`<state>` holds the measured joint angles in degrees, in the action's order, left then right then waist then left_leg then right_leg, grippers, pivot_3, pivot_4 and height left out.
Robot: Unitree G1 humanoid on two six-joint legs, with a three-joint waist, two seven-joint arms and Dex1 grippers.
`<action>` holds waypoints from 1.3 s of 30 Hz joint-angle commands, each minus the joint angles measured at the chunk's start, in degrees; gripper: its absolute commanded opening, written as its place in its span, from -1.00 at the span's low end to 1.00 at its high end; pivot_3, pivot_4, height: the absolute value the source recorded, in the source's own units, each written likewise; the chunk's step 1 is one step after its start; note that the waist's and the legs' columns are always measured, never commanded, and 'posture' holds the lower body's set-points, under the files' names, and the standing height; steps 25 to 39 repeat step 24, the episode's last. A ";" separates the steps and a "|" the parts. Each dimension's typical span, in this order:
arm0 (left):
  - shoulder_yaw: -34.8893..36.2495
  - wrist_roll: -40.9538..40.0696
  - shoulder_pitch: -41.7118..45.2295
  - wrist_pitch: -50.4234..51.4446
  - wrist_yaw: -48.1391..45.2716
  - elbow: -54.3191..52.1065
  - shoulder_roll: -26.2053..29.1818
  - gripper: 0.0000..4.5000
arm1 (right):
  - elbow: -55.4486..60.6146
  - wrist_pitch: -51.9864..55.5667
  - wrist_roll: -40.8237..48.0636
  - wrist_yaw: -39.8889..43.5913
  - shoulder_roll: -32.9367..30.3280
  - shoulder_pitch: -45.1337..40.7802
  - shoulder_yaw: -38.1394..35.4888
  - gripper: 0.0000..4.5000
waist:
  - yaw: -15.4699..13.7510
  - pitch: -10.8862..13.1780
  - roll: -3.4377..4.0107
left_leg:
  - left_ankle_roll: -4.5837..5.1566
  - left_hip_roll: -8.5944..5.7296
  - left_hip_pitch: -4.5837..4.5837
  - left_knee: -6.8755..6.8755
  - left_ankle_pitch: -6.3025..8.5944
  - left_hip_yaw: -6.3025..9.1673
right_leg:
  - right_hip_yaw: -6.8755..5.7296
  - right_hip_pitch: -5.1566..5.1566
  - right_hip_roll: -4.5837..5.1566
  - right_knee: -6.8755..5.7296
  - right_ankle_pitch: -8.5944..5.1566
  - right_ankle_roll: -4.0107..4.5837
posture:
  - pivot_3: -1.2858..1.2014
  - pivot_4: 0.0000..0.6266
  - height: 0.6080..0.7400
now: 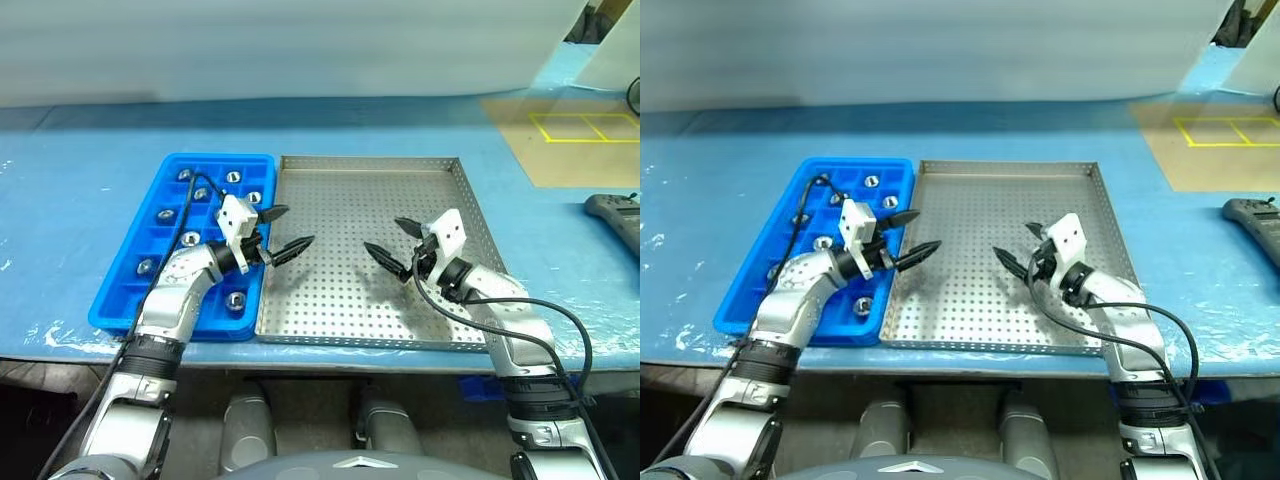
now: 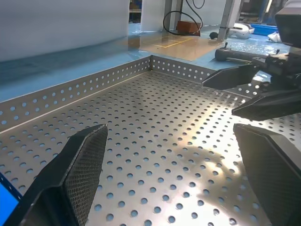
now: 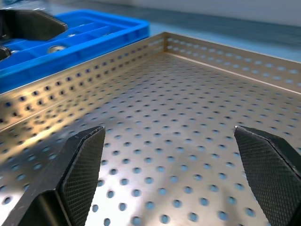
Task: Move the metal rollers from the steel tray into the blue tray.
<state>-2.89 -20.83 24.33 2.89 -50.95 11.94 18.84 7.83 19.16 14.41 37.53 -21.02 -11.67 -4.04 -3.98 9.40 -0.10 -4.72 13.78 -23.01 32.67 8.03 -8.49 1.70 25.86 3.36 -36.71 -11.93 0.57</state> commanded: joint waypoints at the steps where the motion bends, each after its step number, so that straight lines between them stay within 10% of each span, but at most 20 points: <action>1: 0.25 1.69 2.15 -4.85 -1.11 1.93 -0.31 1.00 | 4.27 -1.02 2.55 -1.66 0.22 0.14 -2.51 0.99 | 0.26 0.00 0.00 | 0.01 -0.01 0.01 0.01 0.00 0.00 | 0.00 -0.01 0.00 0.01 -0.02 -0.05 | -0.08 -0.52 1.00; 39: 0.31 4.20 0.18 -9.76 -2.26 3.31 -1.33 1.00 | 4.88 0.11 5.41 -1.97 -1.03 -2.19 -0.82 0.99 | 1.01 0.00 0.00 | 0.35 -0.01 -0.01 -0.04 0.20 -0.05 | 0.00 -0.03 0.02 0.18 0.07 0.09 | -0.04 -0.52 1.00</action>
